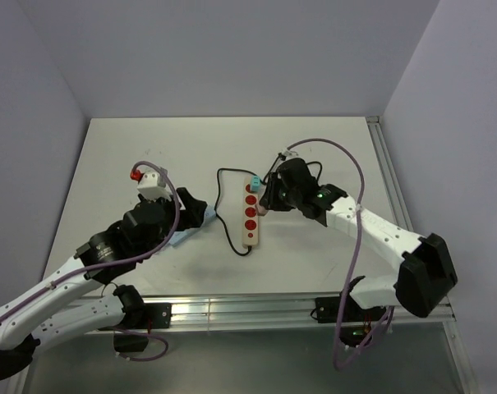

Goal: Insert the plug

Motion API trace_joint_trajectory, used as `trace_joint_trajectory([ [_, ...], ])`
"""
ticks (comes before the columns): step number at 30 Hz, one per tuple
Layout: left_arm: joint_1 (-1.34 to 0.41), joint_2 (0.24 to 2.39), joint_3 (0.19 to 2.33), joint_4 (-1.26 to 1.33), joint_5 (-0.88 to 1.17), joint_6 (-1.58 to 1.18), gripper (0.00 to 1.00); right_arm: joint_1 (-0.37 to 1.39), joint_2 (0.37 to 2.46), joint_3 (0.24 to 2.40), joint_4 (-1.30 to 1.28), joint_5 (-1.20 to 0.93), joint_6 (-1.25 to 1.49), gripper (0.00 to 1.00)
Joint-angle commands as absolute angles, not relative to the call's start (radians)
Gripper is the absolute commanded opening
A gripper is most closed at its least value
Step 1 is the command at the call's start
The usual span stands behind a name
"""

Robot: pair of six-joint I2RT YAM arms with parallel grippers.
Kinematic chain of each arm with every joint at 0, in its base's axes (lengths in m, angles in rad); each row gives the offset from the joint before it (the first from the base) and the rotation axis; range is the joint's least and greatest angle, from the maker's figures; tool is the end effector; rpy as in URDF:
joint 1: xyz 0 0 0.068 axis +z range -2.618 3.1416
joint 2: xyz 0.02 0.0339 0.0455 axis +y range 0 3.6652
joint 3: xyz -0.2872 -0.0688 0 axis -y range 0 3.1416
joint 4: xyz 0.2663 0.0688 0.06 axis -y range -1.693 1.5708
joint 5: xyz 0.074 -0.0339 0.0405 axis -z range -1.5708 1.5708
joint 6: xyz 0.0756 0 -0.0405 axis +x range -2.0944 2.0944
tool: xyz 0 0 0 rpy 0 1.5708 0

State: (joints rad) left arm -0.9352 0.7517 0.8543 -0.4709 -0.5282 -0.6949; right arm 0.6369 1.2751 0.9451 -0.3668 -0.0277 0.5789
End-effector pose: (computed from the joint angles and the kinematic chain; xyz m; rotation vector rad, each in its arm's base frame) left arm 0.1487 -0.1374 0.3464 -0.1221 1.9279 -0.5960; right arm 0.2579 0.1934 0.2627 -0.0836 2.3563 0.6558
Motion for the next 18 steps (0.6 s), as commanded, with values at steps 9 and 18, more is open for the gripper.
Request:
trace_joint_trajectory([
  [9, -0.91, 0.79, 0.664, -0.275, -0.376, -0.815, 0.75, 0.667, 1.514, 1.111, -0.315, 0.284, 0.532, 0.0],
  [18, -0.812, 0.985, 0.63, -0.118, -0.2, -0.796, 0.73, 0.744, 1.601, 1.144, -0.33, 0.322, 0.548, 0.0],
])
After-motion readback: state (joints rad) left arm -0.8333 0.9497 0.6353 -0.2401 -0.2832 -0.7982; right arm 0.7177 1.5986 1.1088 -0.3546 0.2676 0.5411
